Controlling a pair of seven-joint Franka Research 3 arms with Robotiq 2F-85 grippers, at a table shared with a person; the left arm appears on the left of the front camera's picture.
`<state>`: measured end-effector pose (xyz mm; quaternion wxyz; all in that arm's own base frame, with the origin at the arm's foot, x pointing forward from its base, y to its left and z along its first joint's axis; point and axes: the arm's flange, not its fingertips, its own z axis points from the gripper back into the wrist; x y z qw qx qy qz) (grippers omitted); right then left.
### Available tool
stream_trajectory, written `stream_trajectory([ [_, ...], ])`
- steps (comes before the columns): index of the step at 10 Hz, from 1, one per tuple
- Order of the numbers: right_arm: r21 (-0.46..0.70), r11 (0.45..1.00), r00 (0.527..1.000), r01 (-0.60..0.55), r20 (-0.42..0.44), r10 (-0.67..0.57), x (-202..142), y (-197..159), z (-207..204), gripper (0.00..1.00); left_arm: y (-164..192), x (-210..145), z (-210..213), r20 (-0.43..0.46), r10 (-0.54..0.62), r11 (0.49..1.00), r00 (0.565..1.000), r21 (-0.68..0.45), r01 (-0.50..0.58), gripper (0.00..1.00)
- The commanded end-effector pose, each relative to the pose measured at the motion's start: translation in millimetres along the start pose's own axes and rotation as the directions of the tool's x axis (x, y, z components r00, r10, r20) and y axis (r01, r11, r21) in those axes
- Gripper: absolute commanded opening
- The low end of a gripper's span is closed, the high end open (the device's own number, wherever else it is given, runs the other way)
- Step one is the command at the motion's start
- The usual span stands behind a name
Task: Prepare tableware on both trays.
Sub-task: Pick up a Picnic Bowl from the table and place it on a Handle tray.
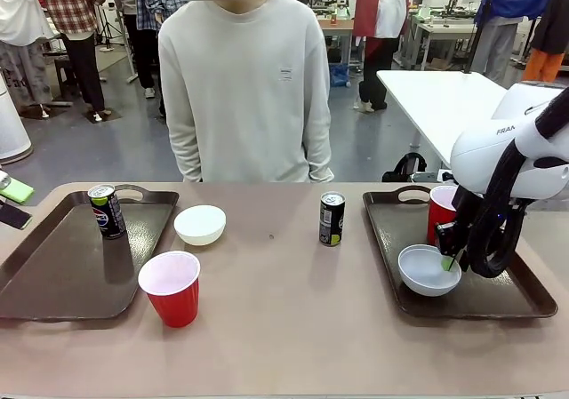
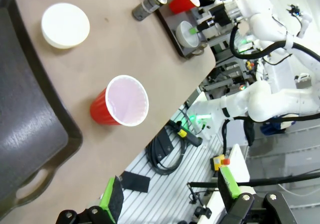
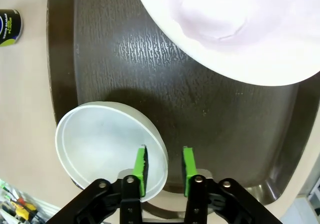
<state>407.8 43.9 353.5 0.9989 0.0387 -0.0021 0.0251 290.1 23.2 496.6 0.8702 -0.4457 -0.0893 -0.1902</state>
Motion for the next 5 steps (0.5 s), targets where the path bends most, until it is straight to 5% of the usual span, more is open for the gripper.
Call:
stream_trajectory([
  [1,-0.019,1.000,1.000,-0.008,-0.007,0.008,-1.1,-3.2,8.8,1.00,0.0,-0.4,-0.8,-0.001,0.000,1.000,1.000,0.001,0.000,1.00],
  [2,-0.010,1.000,1.000,-0.015,-0.001,0.015,-7.1,-0.9,16.7,1.00,0.0,-0.4,-0.8,-0.001,0.000,1.000,1.000,0.001,0.000,1.00],
  [3,-0.002,0.999,0.999,-0.043,0.008,0.043,-14.3,0.9,29.5,0.57,0.0,-0.4,-0.8,-0.001,0.000,1.000,1.000,0.001,0.000,1.00],
  [4,0.020,0.997,0.997,-0.075,0.010,0.074,-22.8,4.4,42.5,0.67,0.0,-0.4,-0.8,-0.001,0.000,1.000,1.000,0.001,0.000,1.00],
  [5,0.226,0.963,0.985,-0.147,-0.056,0.163,-33.5,8.9,62.0,0.77,0.0,-0.4,-0.8,-0.001,0.000,1.000,1.000,0.001,0.000,1.00],
])
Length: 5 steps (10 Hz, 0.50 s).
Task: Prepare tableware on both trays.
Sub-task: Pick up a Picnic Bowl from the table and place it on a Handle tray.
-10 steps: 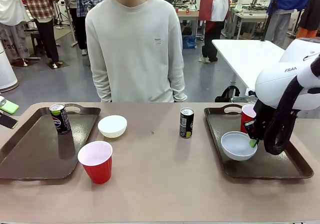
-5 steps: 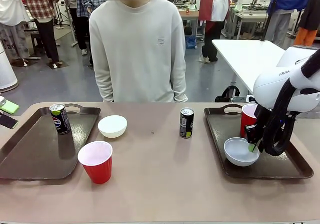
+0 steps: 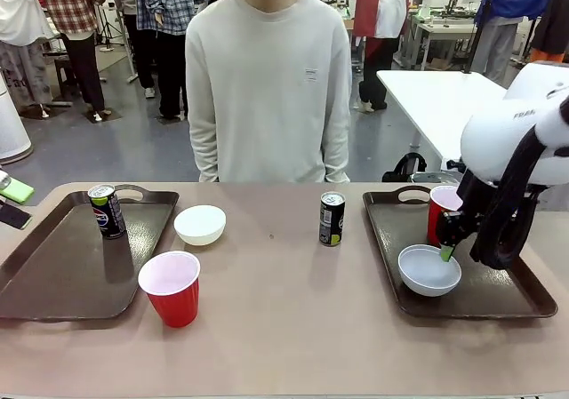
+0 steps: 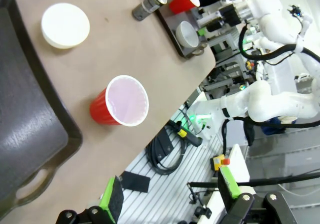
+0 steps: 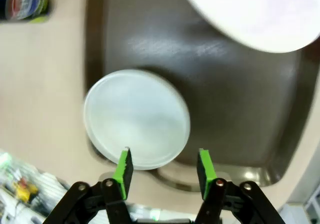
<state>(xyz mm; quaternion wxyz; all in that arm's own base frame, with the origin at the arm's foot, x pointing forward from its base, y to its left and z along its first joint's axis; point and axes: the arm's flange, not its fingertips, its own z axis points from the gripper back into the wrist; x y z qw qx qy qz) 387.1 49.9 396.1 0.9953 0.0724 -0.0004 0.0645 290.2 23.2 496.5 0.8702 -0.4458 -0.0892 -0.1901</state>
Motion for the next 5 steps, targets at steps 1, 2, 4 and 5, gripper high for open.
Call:
stream_trajectory([
  [1,0.538,0.836,0.976,-0.107,-0.102,0.191,-23.8,4.3,44.8,0.76,-0.1,-0.4,-0.7,-0.001,-0.001,1.000,1.000,0.001,0.001,1.00],
  [2,0.734,0.678,0.976,-0.037,-0.119,0.182,-38.5,2.9,70.0,0.76,-0.1,-0.4,-0.7,-0.001,-0.001,1.000,1.000,0.001,0.001,1.00],
  [4,0.910,0.382,0.986,0.158,-0.126,-0.107,-68.8,-4.2,108.7,0.76,-0.1,-0.4,-0.7,-0.001,-0.001,1.000,1.000,0.001,0.001,1.00],
  [5,0.932,0.268,0.961,0.244,-0.195,-0.194,-84.3,-10.5,114.9,0.76,-0.1,-0.4,-0.7,-0.001,-0.001,1.000,1.000,0.001,0.001,1.00],
])
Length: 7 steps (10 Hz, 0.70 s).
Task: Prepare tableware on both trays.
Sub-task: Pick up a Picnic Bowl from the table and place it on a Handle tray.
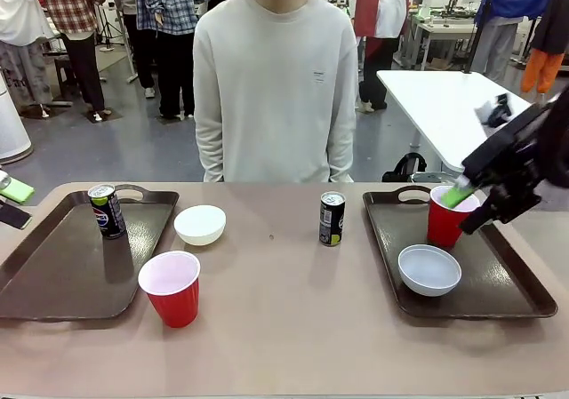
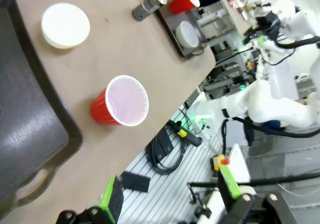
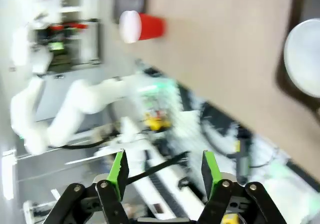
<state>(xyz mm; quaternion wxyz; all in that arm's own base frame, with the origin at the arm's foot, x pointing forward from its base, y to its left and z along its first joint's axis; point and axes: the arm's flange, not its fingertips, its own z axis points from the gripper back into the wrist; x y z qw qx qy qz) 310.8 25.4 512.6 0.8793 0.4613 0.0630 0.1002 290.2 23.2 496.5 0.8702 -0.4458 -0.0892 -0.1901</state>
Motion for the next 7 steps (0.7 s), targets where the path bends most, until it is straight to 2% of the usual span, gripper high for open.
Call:
stream_trajectory([
  [1,0.551,0.789,0.910,0.273,0.118,-0.398,-23.9,-16.3,11.4,0.76,-0.1,-0.4,-0.7,-0.001,-0.001,1.000,1.000,0.001,0.001,1.00],
  [2,0.638,0.719,0.871,0.276,0.150,-0.468,-34.8,-28.4,14.0,0.76,-0.1,-0.4,-0.7,-0.001,-0.001,1.000,1.000,0.001,0.001,1.00],
  [3,0.733,0.641,0.851,0.228,0.170,-0.497,-48.4,-45.8,16.9,0.76,-0.1,-0.4,-0.7,-0.001,-0.001,1.000,1.000,0.001,0.001,1.00],
  [4,0.751,0.623,0.871,0.221,0.135,-0.473,-56.3,-58.8,13.2,0.76,-0.1,-0.4,-0.7,-0.001,-0.001,1.000,1.000,0.001,0.001,1.00],
  [5,0.396,0.890,0.962,0.226,0.053,-0.267,-35.1,-32.9,27.7,0.76,-0.1,-0.4,-0.7,-0.001,-0.001,1.000,1.000,0.001,0.001,1.00],
  [7,0.396,0.890,0.962,0.226,0.053,-0.267,-35.1,-32.9,27.7,0.76,-0.1,-0.4,-0.7,-0.001,-0.001,1.000,1.000,0.001,0.001,1.00],
])
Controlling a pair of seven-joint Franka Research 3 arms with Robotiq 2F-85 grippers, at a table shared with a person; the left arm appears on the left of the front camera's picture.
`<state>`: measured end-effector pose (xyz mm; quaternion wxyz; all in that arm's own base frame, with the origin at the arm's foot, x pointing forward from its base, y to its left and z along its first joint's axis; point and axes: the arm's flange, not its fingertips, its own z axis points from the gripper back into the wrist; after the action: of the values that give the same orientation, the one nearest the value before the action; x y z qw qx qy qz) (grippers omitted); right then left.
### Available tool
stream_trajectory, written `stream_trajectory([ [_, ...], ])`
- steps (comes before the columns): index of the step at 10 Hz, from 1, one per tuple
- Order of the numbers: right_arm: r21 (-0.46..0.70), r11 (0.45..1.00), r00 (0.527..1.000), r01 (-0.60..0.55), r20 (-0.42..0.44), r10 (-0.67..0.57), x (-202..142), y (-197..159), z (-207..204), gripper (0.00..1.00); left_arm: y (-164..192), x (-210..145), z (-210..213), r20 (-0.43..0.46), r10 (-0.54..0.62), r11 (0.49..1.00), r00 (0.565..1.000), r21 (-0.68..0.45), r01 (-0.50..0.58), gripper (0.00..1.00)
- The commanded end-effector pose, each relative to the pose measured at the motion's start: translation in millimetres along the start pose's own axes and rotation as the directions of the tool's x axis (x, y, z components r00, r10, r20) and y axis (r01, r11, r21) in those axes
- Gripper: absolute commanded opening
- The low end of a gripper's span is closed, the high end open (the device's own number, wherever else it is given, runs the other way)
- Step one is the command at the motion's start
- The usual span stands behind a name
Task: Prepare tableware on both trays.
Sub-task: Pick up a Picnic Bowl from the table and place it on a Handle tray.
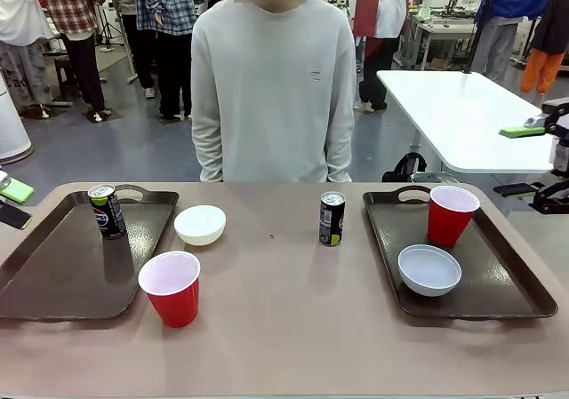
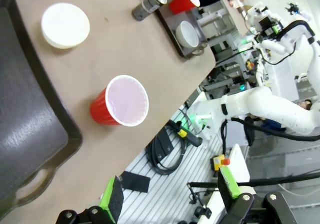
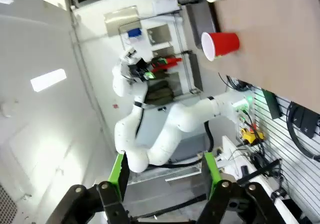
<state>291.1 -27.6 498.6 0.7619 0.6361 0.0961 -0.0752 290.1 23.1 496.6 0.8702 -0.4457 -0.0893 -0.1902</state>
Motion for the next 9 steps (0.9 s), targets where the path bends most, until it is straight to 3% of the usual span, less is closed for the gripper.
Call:
stream_trajectory([
  [1,-0.052,0.998,0.999,-0.040,-0.021,0.039,-5.5,2.8,-4.0,0.76,0.0,-0.4,-0.8,-0.001,0.000,1.000,1.000,0.001,0.000,1.00],
  [7,-0.052,0.998,0.999,-0.040,-0.021,0.039,-5.5,2.8,-4.0,0.76,0.0,0.0,0.0,0.000,0.000,1.000,1.000,0.000,0.000,1.00],
  [9,-0.052,0.998,0.999,-0.040,-0.021,0.039,-5.5,2.8,-4.0,0.76,-32.3,30.1,-21.3,-0.017,-0.091,0.982,0.996,0.164,0.093,1.00],
])
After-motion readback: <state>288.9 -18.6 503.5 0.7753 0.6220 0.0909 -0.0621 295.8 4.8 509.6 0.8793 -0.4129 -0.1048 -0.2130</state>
